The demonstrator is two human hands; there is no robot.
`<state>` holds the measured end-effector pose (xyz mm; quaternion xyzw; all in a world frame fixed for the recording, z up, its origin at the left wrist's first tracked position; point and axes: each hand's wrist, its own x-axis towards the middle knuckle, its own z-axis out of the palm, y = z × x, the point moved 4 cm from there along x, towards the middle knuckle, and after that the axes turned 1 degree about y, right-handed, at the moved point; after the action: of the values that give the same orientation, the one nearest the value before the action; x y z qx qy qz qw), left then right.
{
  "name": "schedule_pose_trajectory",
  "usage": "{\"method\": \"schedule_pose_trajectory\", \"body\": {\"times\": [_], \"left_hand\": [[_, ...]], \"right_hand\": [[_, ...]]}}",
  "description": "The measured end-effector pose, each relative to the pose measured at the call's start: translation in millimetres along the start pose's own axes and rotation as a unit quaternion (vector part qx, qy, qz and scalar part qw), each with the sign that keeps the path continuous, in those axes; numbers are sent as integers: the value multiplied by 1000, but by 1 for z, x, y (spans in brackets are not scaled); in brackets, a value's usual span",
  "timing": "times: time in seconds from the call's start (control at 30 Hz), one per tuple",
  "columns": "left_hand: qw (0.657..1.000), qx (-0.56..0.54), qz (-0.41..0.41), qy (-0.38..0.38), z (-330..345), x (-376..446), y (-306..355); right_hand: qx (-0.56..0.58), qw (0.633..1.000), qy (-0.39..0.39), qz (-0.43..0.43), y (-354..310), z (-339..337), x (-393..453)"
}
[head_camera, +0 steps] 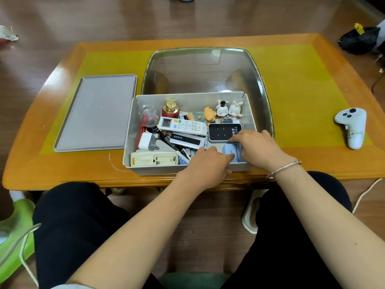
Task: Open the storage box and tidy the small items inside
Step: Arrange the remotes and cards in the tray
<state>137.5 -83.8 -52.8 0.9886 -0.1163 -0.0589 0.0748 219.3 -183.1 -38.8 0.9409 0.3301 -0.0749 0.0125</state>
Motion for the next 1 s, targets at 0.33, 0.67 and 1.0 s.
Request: {"method": "schedule_pose_trajectory", "body": {"times": [0.33,0.67,1.0], "left_hand": [[996,9,-25,82,-7,-19,-3],[969,-103,-131,182,-29,-76,-60],[934,24,-311,177,-39,-95,-158]], "right_hand": [[-25,982,173,66,-15,-16,-8],[98,988,116,-2,-63,-13,16],[205,977,22,51,-85,-3,33]]}}
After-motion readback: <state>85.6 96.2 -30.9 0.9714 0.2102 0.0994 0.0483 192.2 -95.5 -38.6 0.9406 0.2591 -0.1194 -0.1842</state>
